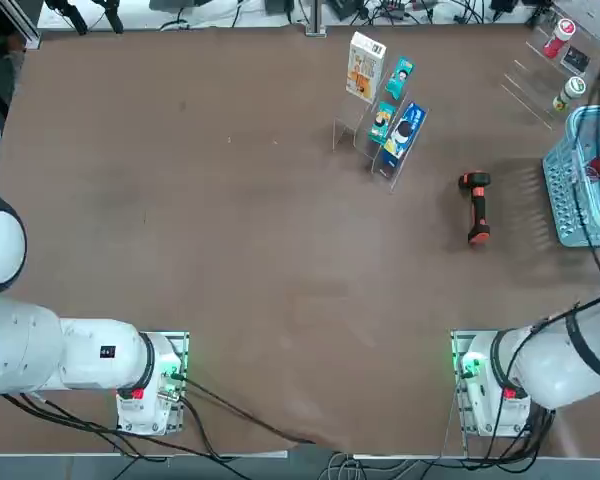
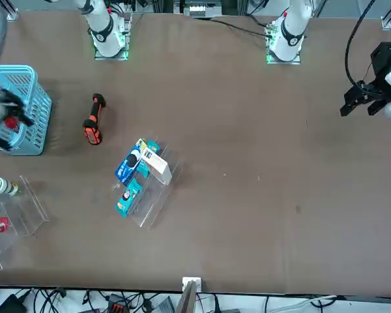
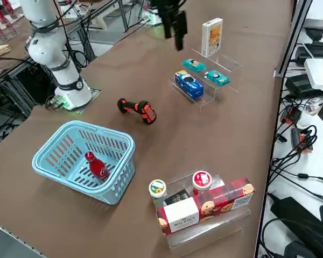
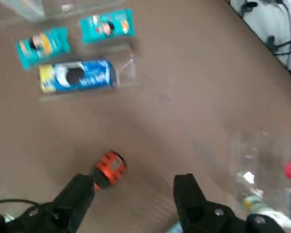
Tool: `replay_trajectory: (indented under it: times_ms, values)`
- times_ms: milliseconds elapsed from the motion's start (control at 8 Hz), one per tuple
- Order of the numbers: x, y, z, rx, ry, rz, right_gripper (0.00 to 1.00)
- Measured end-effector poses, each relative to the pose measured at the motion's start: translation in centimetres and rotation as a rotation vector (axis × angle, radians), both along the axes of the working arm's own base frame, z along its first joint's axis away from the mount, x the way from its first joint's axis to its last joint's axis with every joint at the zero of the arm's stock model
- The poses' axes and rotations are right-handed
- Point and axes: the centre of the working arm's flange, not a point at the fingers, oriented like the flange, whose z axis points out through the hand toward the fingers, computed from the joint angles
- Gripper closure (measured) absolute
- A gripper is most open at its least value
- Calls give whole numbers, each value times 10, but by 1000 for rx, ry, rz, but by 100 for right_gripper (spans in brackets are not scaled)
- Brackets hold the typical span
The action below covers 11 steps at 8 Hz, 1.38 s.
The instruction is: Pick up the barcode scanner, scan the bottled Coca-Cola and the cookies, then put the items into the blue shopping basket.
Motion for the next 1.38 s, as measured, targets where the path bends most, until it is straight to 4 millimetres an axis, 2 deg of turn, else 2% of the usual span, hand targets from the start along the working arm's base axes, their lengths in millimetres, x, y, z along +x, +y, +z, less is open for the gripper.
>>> replay_trajectory:
  times_ms: [250, 500, 750, 1125, 1250, 1375]
  values:
    - [-2, 81, -9, 4, 24, -115, 0]
    - [-4, 147, -8, 11, 25, -218, 0]
    - [-8, 209, -12, 20, 29, -263, 0]
    - [-16, 302, -23, 3, -31, -180, 0]
    - [-14, 328, -30, 4, -54, -163, 0]
    - [-8, 343, -40, 5, -67, -151, 0]
